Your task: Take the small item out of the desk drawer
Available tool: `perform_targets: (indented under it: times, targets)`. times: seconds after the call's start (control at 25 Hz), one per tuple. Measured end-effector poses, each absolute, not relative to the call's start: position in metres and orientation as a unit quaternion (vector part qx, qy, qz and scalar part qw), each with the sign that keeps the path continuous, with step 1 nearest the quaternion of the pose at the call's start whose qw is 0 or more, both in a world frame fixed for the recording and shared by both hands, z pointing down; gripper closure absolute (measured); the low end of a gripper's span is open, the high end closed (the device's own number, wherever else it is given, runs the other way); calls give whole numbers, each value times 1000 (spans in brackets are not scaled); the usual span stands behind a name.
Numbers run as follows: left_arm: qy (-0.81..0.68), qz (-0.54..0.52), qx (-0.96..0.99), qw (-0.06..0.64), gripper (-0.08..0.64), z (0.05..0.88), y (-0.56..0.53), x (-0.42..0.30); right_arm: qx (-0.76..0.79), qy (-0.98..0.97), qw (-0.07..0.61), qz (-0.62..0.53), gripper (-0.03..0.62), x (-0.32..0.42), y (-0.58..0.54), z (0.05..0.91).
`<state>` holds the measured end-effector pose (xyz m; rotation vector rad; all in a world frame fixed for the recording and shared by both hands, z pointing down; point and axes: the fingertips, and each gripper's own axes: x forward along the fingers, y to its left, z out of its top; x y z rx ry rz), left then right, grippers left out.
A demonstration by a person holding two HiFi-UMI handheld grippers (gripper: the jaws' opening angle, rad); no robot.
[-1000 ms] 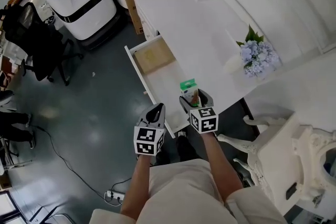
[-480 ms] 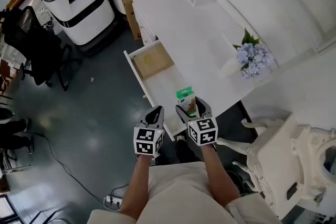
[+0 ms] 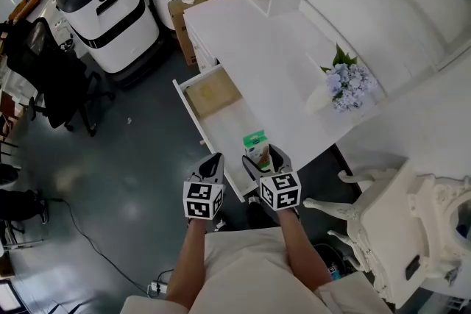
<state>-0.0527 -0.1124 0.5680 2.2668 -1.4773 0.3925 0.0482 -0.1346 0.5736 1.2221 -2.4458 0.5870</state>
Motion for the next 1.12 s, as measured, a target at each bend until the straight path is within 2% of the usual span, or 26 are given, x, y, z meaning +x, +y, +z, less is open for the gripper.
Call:
perform_targets:
  times: [1.12]
  targets:
    - [-512, 151, 820, 208, 543, 574, -96, -46, 428, -858, 179, 222, 225, 47, -117, 589]
